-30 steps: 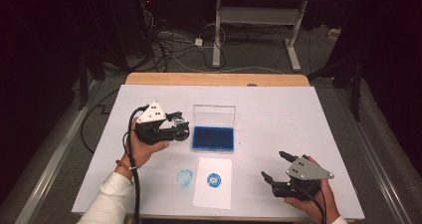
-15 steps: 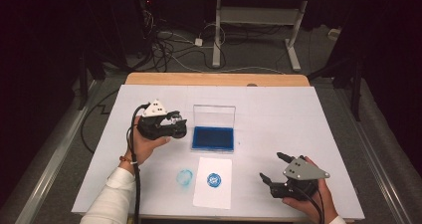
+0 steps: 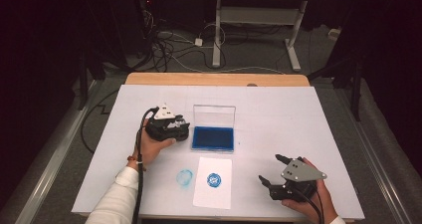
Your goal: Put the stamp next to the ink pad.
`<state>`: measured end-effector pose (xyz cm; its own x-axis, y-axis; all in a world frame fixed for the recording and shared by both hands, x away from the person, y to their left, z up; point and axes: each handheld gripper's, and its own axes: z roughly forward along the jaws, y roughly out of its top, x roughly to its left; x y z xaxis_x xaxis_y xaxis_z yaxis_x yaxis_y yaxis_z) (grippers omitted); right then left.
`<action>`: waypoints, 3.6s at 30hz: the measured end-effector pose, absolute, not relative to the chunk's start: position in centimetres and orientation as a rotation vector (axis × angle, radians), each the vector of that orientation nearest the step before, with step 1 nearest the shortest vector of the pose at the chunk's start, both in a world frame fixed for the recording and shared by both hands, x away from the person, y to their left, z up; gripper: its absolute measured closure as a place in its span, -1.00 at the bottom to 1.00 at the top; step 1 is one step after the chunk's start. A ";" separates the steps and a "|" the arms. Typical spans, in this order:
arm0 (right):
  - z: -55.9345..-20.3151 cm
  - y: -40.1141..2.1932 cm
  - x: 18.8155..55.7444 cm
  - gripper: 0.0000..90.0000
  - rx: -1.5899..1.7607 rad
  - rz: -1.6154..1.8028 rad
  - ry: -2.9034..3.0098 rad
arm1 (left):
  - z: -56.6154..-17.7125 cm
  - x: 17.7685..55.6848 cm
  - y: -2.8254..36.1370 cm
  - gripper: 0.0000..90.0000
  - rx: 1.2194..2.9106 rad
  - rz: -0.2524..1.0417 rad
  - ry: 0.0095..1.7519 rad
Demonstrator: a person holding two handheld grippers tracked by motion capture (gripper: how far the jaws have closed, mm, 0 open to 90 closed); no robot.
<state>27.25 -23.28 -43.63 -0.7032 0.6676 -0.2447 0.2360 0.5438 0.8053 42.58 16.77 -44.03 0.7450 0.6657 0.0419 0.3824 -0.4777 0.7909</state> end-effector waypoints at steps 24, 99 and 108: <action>-43.7 -23.0 26.9 -0.56 0.698 1.026 2.271 | -45.0 42.4 16.3 0.20 2.154 0.431 0.766; -42.1 -24.4 26.4 -0.63 0.746 1.102 2.066 | -39.3 34.4 15.9 -0.57 1.996 0.604 0.516; -42.0 -24.5 26.3 -0.63 0.740 1.095 2.058 | -39.8 33.2 16.0 -0.58 2.030 0.619 0.488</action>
